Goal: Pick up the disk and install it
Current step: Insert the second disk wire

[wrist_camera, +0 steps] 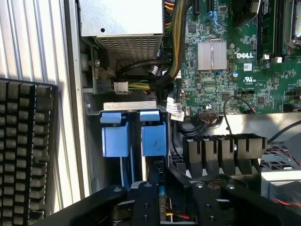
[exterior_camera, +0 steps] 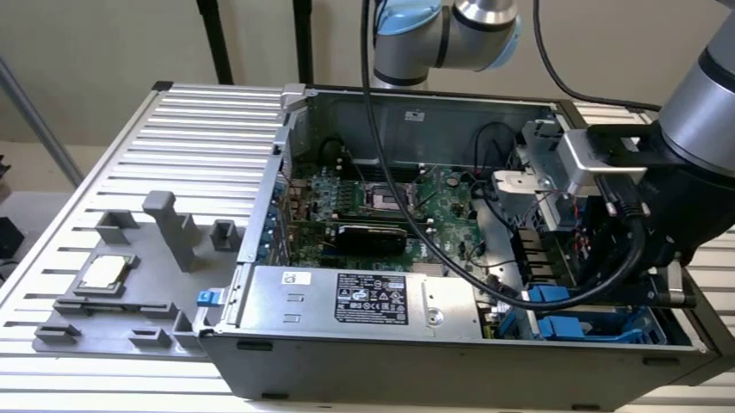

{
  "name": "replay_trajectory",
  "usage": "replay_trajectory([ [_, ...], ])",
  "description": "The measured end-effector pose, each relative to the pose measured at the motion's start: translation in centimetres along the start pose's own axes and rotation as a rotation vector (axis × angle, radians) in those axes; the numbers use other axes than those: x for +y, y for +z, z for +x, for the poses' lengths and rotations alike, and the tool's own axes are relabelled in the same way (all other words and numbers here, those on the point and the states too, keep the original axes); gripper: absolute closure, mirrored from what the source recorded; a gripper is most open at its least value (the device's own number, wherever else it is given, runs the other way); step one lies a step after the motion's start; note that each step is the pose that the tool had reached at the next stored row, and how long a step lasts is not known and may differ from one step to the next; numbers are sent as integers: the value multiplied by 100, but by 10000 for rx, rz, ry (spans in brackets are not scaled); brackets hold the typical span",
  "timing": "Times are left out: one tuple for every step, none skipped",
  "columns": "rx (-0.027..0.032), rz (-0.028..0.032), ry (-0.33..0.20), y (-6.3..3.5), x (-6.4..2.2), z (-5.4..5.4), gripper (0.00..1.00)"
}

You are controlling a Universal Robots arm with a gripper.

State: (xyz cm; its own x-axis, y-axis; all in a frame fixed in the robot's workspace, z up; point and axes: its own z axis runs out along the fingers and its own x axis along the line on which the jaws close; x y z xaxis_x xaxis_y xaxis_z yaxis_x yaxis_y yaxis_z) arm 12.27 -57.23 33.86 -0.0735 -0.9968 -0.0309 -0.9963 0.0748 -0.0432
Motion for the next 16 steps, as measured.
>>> replay_trajectory([
  [4,0,0,-20,2,-1,75],
  [2,0,2,-38,12,0,75],
  [5,1,0,-59,31,1,75],
  [4,0,0,-73,56,2,75],
  [4,0,1,-85,85,4,75],
  [4,1,1,-95,116,6,75],
  [4,0,1,-102,142,8,75],
  [4,0,1,-105,160,9,75],
  [6,0,1,-105,165,10,78],
  [1,0,0,-105,165,10,84],
  [0,-1,0,-106,165,10,84],
  [-2,0,-1,-105,165,10,89],
  [-1,0,0,-106,165,9,89],
  [-1,0,0,-106,165,9,89],
  [-1,0,0,-106,165,9,89],
  [-1,0,0,-105,165,9,89],
])
